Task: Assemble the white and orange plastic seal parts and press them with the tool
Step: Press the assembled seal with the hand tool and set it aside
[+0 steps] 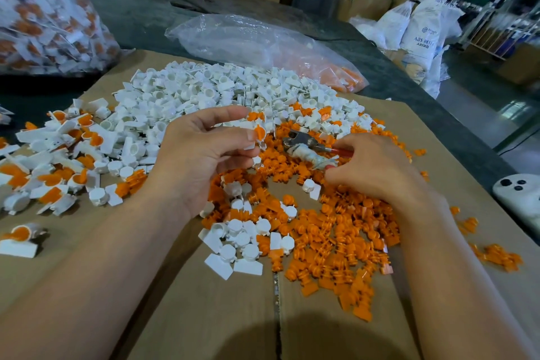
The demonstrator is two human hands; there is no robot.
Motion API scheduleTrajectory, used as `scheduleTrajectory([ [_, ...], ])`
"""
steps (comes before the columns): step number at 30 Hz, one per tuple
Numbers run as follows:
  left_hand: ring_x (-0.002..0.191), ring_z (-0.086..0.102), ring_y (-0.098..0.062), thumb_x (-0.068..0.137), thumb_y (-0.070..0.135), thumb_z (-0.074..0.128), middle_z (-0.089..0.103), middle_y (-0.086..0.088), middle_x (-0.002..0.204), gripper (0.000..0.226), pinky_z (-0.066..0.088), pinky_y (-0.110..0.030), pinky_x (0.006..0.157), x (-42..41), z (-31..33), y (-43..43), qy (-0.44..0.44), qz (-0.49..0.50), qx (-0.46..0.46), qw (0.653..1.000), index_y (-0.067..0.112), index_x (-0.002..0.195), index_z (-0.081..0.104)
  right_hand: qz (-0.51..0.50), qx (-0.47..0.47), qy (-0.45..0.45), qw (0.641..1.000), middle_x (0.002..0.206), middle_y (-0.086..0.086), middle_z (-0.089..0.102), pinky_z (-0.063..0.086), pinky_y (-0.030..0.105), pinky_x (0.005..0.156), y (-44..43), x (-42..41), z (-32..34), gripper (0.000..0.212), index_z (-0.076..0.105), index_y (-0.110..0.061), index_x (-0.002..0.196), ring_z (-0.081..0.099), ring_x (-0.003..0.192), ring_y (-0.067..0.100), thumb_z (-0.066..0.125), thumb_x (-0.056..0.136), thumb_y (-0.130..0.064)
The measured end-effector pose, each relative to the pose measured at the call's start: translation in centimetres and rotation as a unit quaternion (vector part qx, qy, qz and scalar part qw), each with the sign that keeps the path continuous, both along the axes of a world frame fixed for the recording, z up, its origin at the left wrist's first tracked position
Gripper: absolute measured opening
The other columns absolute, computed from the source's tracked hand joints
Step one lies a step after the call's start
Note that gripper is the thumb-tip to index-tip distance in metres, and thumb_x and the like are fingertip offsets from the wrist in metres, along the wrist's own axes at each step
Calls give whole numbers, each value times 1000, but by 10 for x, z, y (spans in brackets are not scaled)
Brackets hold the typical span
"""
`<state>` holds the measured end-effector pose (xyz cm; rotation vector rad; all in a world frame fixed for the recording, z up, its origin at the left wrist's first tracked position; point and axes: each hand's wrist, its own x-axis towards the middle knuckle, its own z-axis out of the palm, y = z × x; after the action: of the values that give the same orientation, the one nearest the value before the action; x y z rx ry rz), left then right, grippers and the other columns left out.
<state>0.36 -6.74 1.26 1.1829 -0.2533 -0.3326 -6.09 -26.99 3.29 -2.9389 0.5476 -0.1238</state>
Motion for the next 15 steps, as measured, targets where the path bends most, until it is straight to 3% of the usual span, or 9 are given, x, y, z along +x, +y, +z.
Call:
scheduleTrajectory([
  [3,58,68,-14,72,-5,66,69,-4,62,25,51,-17,50,1,-1,0,1,2,-10,1000,12,90,68,-1,9,-32,999,108,2,59,37,28,67,0,-1,3,49,58,-19,117,48,89,15,67,70,-30],
  [6,61,69,-16,69,-5,65,70,-5,63,26,52,-17,52,2,-2,-1,5,-5,-31,999,9,90,66,19,9,-74,997,95,2,55,33,26,57,1,-1,5,34,58,-15,109,44,79,15,62,75,-18],
  [10,63,70,-18,56,4,66,64,-6,59,37,53,-18,54,3,-4,-4,5,4,-55,998,7,93,65,37,26,-168,985,77,-8,43,27,7,53,2,-2,6,27,56,-12,109,36,66,8,55,82,-6],
  [13,63,70,-17,57,5,65,58,-7,61,42,54,-20,57,0,-4,-5,-9,20,-69,997,7,99,63,52,-5,-218,974,84,-7,46,24,20,54,8,-4,8,21,57,-12,107,38,76,9,58,86,-16],
  [15,63,69,-15,60,4,65,59,1,54,42,55,-21,59,-1,-4,-6,-23,36,-77,996,9,101,62,74,-43,-230,969,84,-6,45,24,28,63,14,-4,8,19,58,-11,102,39,81,14,59,86,-20],
])
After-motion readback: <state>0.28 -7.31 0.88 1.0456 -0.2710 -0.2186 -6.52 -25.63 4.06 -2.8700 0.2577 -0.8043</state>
